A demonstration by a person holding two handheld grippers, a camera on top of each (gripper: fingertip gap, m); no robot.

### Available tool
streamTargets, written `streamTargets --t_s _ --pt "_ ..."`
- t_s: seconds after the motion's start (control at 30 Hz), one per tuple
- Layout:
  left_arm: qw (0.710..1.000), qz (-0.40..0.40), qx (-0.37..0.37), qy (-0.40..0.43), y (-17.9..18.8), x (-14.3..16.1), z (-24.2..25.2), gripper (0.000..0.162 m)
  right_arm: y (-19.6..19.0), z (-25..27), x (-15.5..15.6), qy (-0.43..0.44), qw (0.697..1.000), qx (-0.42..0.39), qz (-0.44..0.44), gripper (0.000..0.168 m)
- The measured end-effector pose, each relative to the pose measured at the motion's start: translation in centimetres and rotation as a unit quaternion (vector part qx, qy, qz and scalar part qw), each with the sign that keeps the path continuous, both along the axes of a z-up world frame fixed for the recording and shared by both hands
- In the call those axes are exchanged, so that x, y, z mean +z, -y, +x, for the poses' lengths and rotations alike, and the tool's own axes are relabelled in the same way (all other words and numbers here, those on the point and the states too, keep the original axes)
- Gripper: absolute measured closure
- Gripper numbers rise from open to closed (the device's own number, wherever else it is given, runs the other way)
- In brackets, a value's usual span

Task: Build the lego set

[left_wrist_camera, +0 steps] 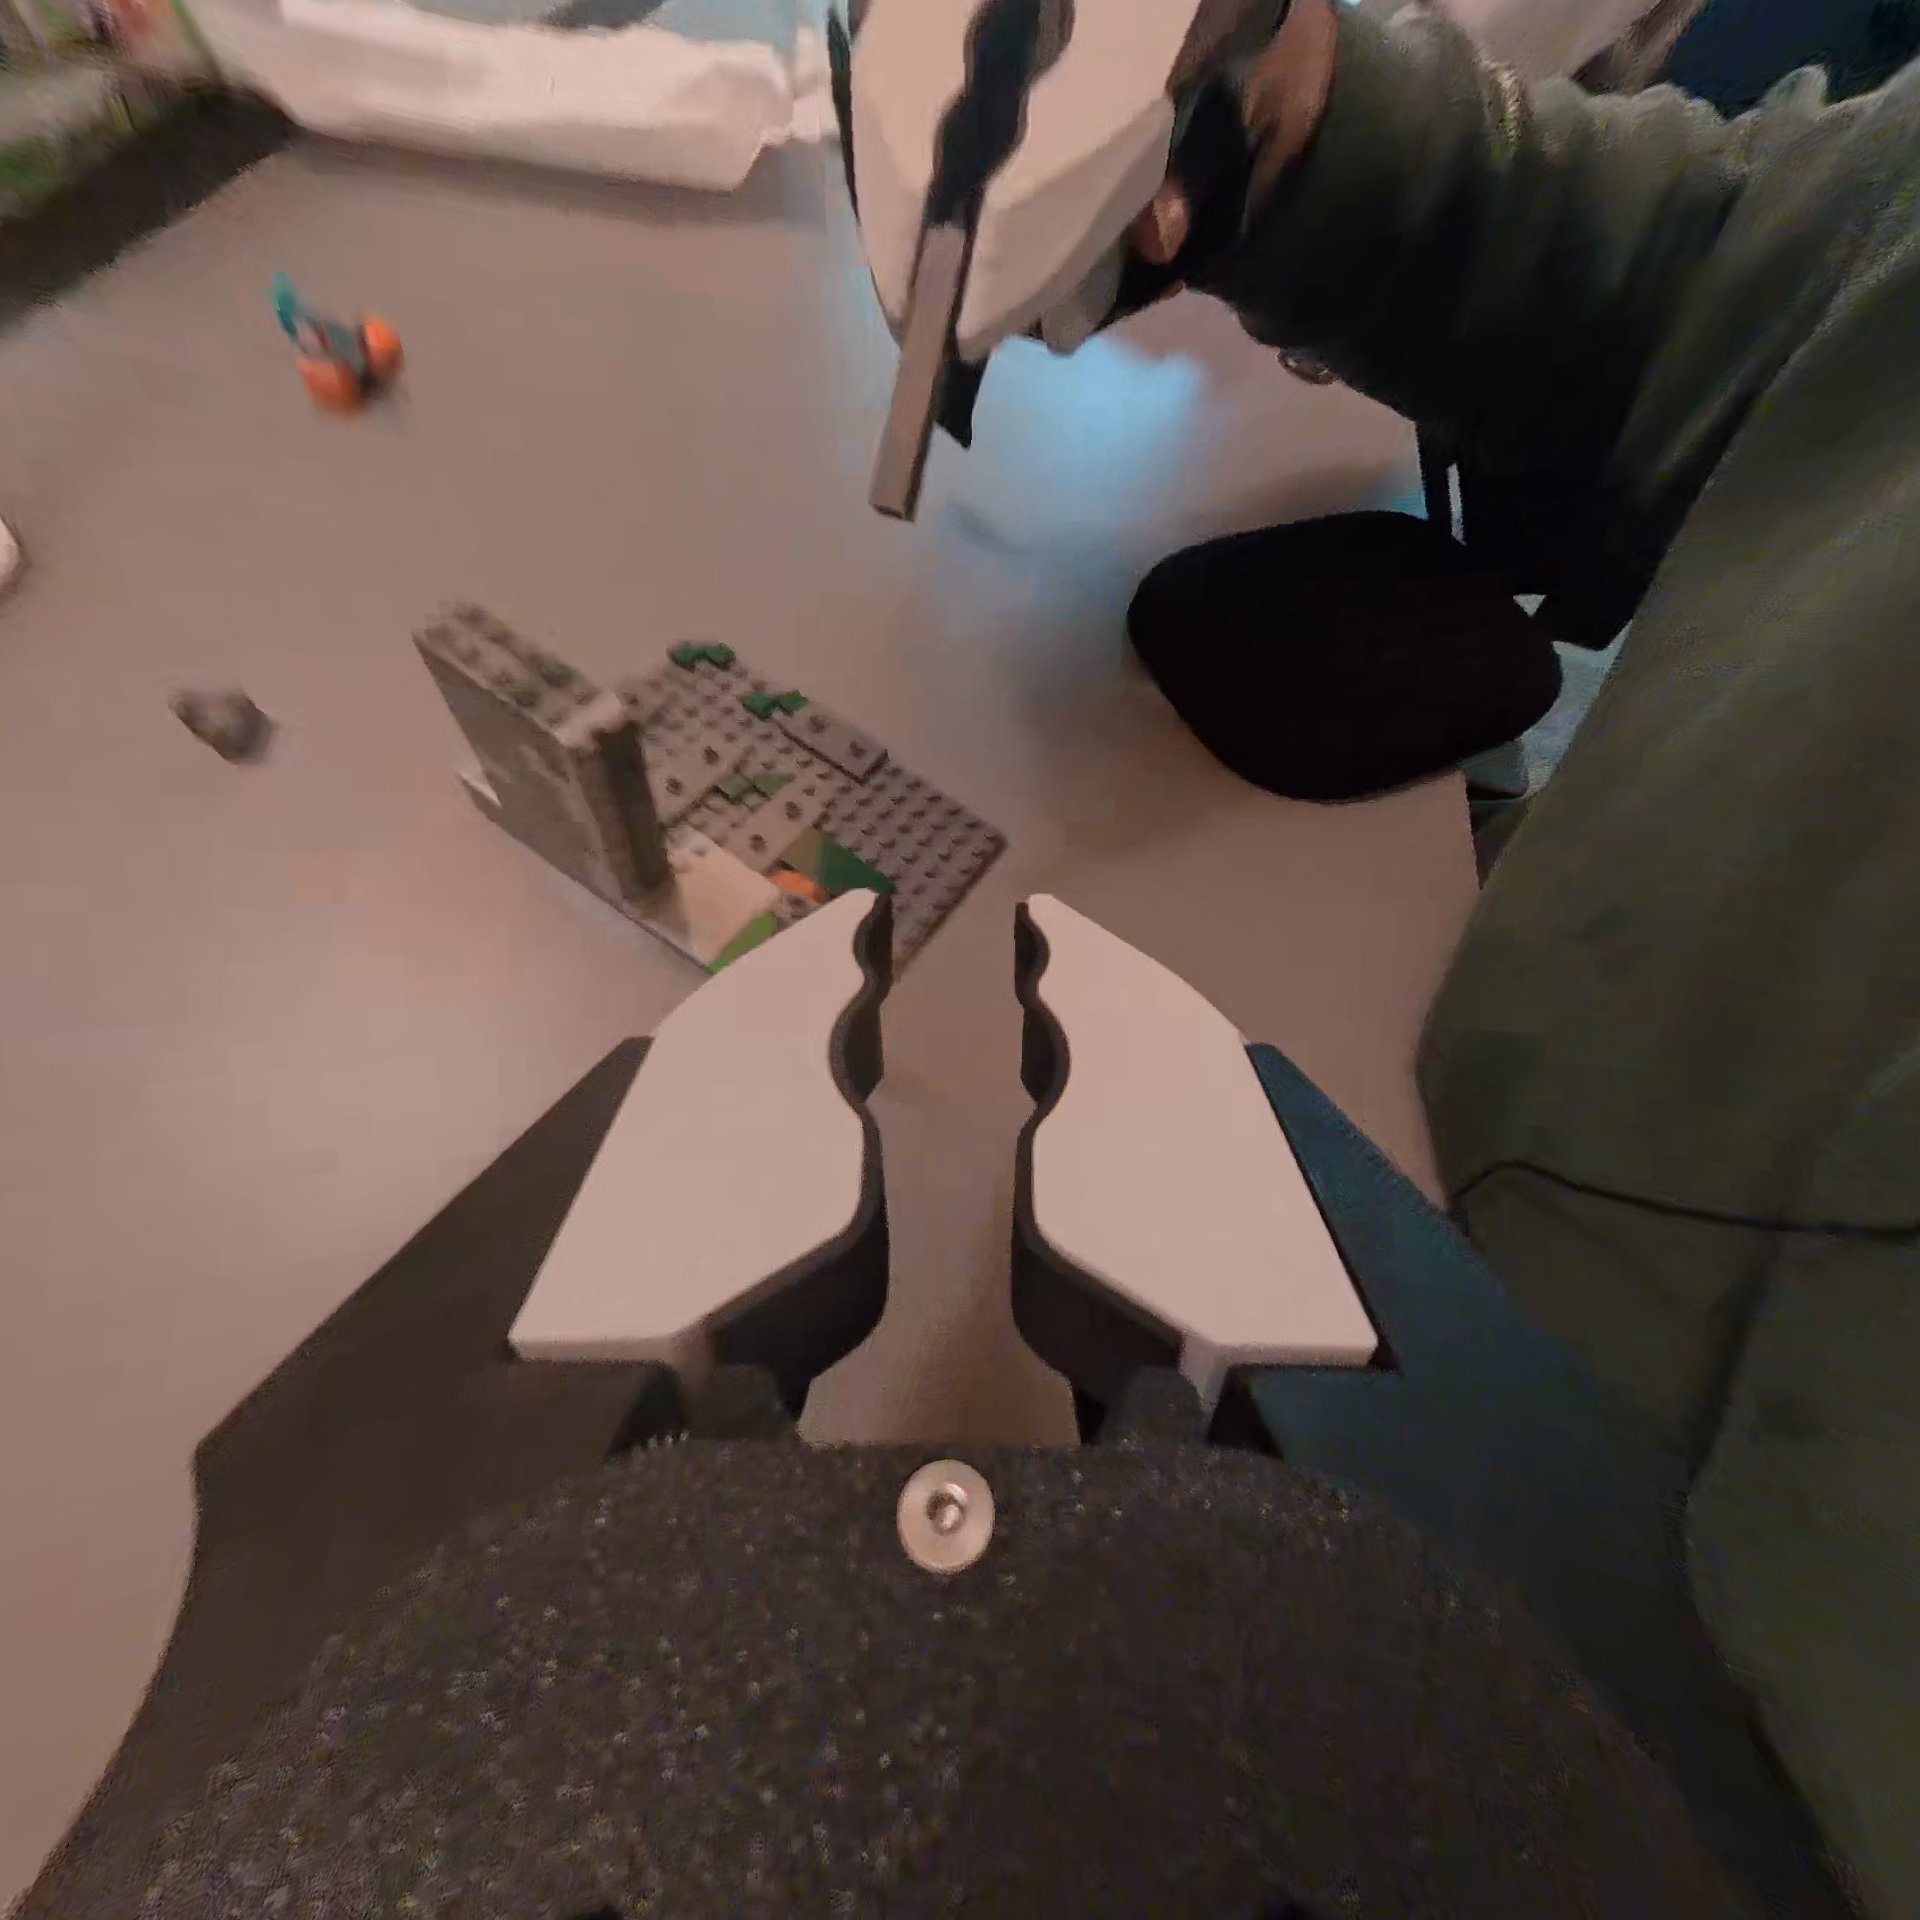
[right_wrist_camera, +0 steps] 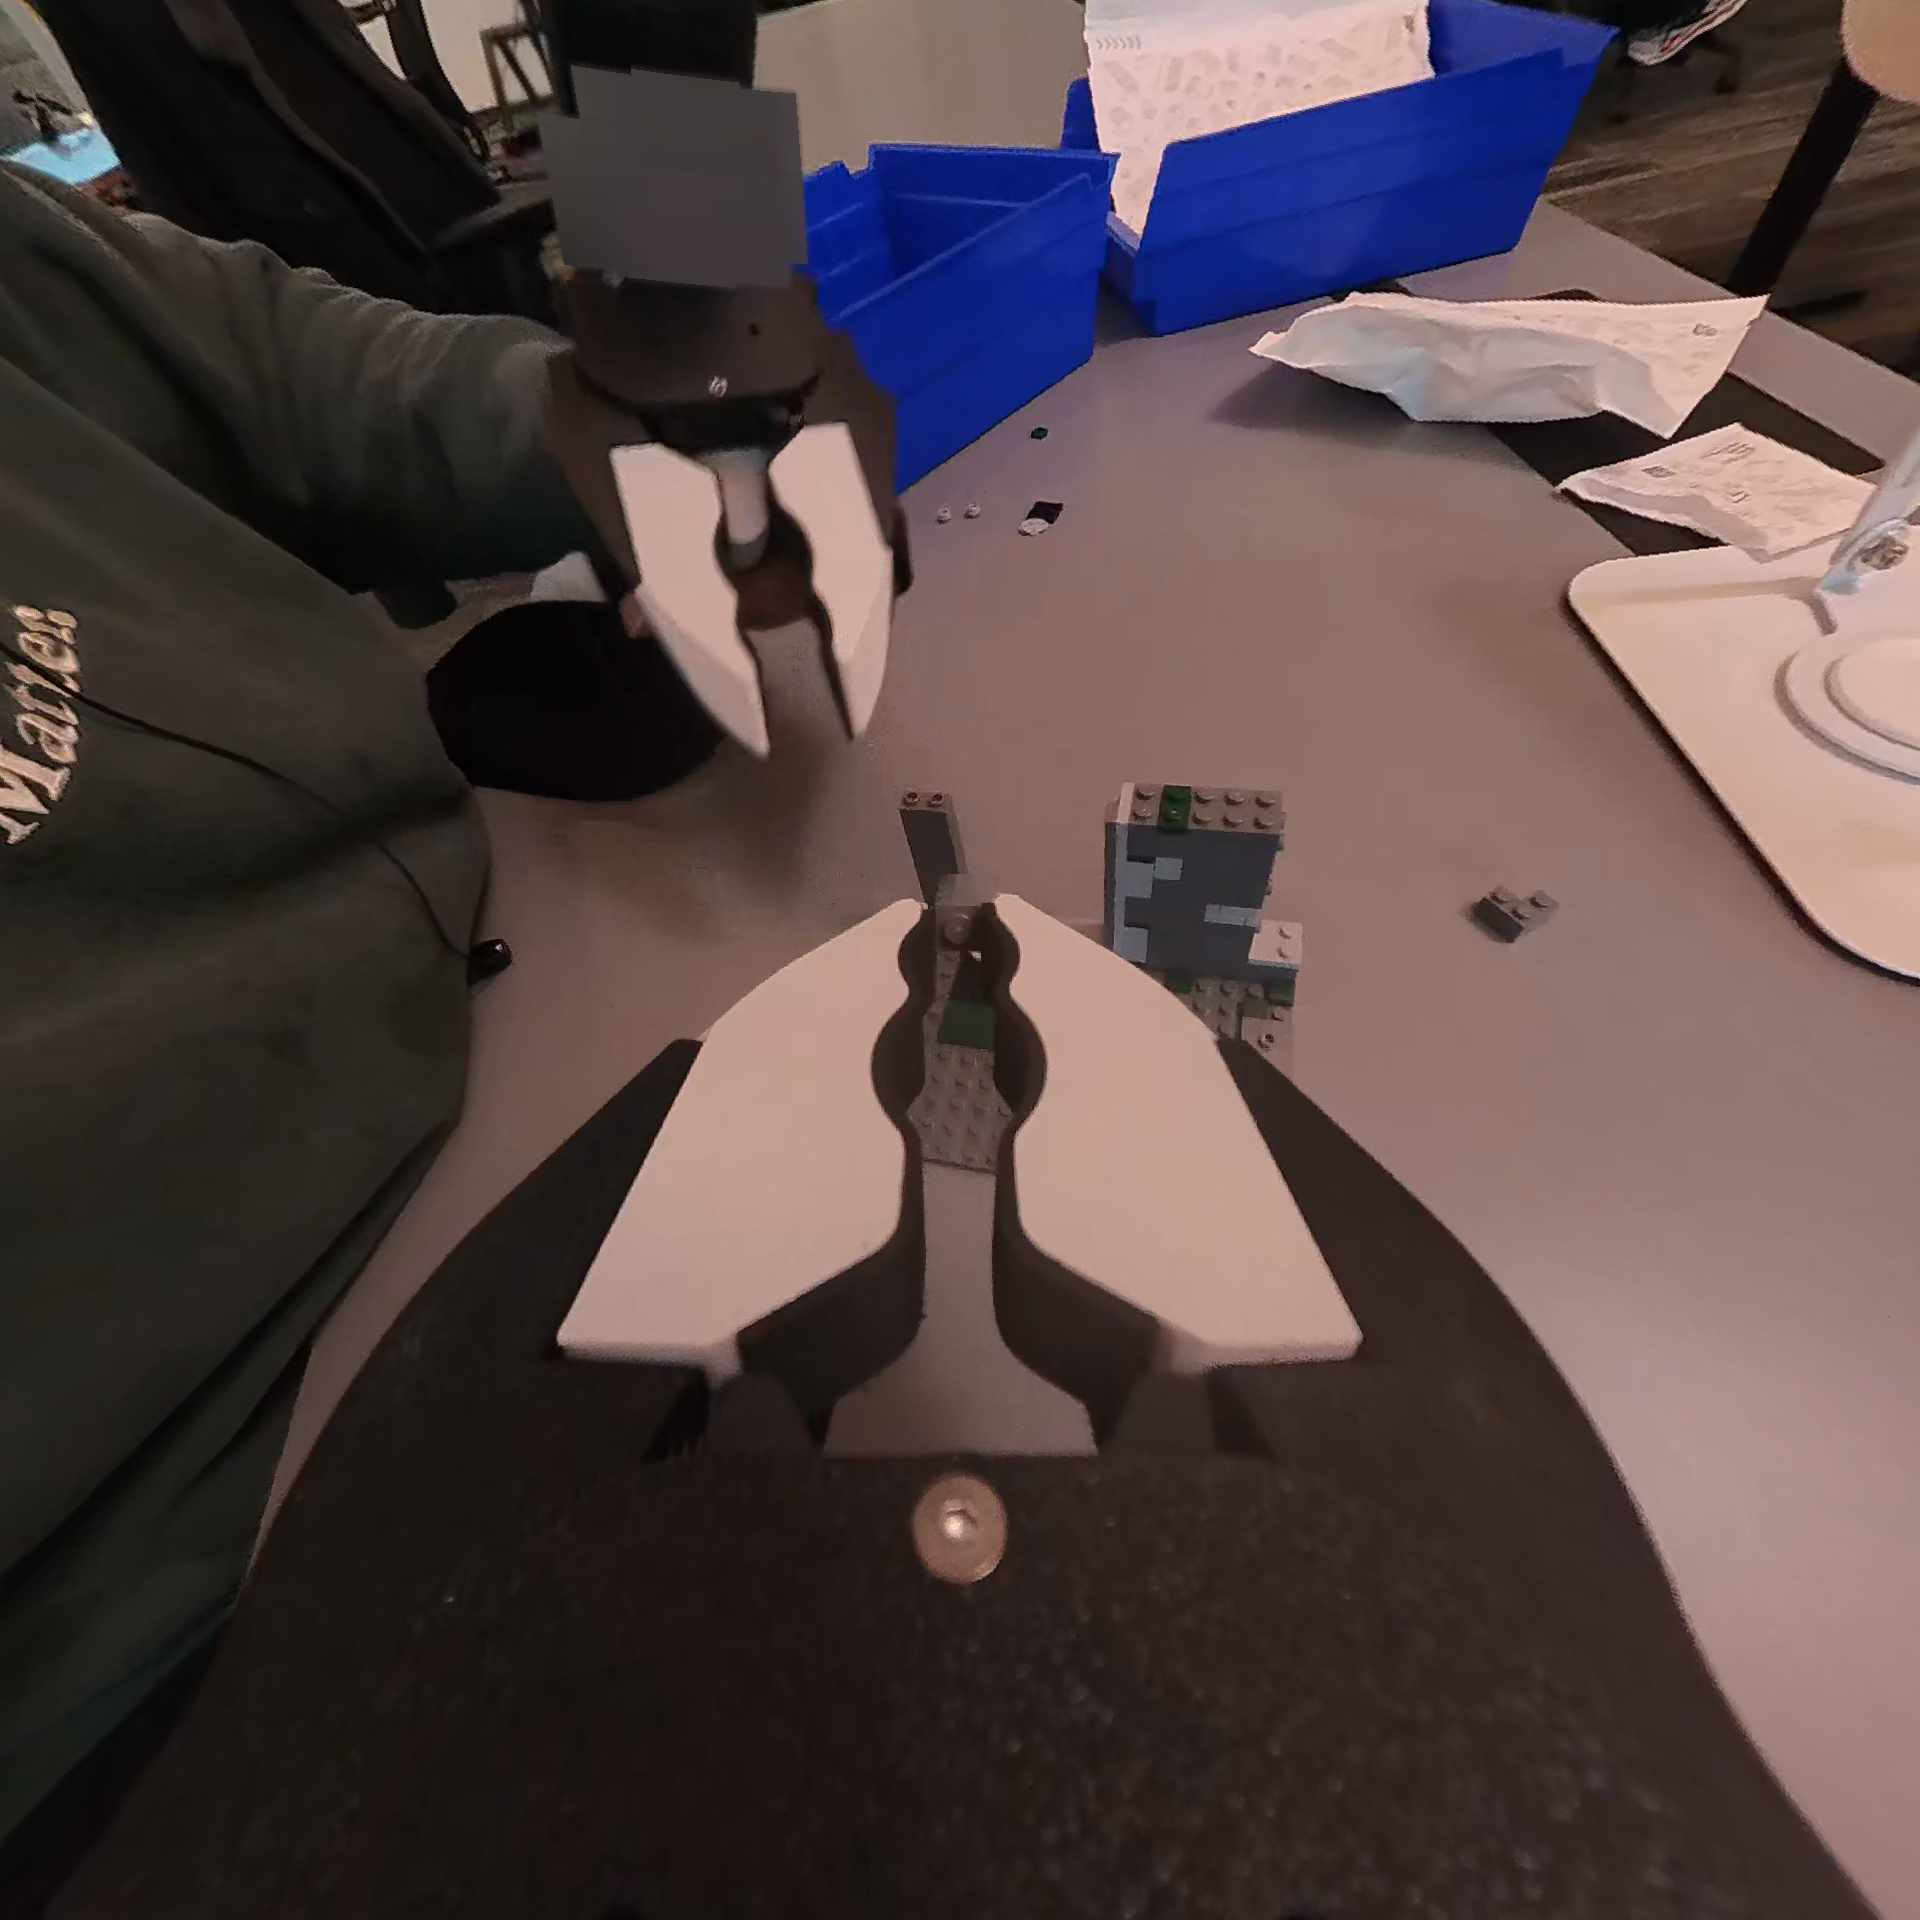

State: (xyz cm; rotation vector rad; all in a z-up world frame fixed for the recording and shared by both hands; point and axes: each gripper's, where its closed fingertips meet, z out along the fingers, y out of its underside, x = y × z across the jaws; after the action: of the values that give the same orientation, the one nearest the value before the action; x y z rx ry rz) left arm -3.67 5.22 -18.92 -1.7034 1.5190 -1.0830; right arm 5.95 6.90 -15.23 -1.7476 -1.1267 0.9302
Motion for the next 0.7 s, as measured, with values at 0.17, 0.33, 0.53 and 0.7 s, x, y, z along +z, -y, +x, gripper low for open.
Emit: streamTargets --t_s 0.17,0.33,0.53,0.7 --pt "0.992 0.112 -0.050 0.019 -6.9 0.8 0.8 0.131 0.5 0.6 0.2 0.001 1.000 -0.006 0.002 0.161" --pt "0.988 0.058 -0.132 0.054 -9.9 -0.6 3.0 0.108 1.4 0.7 0.1 0.007 1.000 0.001 0.001 0.161" --pt "0.979 0.036 -0.193 0.048 -8.8 -3.4 5.9 0.098 2.0 0.8 -0.8 0.011 1.000 0.007 -0.015 0.161" --pt "0.979 0.052 -0.189 0.049 -8.1 -3.7 6.9 0.108 2.0 0.4 -1.4 0.012 1.000 0.013 -0.022 0.161"
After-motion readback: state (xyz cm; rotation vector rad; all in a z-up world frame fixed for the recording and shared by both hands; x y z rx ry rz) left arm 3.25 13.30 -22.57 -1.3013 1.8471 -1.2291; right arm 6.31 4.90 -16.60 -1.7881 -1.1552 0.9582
